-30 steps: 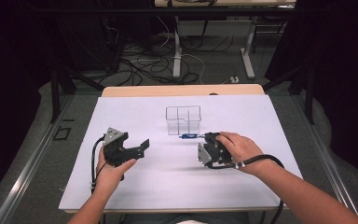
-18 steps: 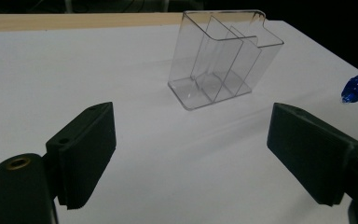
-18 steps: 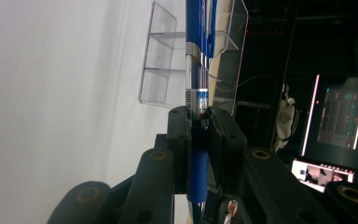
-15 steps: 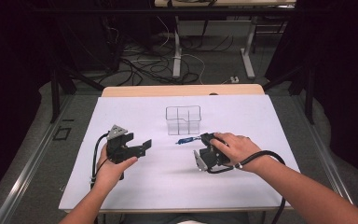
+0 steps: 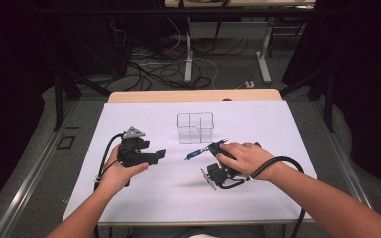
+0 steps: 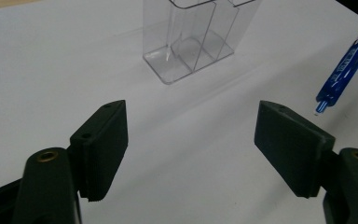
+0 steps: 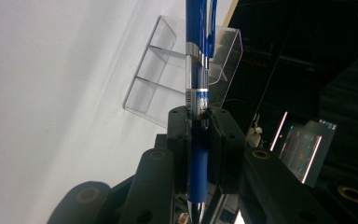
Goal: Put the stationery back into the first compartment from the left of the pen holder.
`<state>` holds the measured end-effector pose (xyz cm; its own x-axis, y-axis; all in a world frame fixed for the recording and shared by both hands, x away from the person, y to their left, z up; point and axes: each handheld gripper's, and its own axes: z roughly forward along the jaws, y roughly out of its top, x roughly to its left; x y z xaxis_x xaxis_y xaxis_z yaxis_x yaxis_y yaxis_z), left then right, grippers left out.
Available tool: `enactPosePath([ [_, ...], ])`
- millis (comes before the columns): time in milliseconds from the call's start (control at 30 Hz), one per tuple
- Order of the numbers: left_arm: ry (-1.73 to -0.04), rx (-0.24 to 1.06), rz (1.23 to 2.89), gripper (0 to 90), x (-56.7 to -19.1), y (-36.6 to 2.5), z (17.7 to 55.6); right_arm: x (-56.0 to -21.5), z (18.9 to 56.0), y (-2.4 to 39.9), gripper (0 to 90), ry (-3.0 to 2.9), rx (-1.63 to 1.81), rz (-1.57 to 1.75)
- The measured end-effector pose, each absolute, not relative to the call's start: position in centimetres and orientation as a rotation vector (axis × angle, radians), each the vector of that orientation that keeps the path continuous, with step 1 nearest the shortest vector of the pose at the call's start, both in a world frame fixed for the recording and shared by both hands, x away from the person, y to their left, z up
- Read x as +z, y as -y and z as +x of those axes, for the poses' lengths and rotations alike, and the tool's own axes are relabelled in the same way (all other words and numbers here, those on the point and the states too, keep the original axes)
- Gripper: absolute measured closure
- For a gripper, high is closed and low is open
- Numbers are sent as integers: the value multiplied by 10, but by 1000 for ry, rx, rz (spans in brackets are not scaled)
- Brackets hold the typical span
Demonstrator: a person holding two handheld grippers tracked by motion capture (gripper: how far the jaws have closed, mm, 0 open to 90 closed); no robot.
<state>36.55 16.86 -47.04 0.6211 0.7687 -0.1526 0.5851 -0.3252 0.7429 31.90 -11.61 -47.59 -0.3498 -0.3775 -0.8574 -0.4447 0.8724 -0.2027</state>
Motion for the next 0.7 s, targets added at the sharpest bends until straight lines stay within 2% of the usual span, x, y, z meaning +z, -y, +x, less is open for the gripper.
enactPosePath([
  [233, -1006, 243, 2114, 327, -464, -162, 368, -478, 319, 113, 794, -1907, 30, -704],
  [700, -997, 182, 2187, 354, -455, -146, 378, -484, 320, 110, 794, -1841, -24, -796],
])
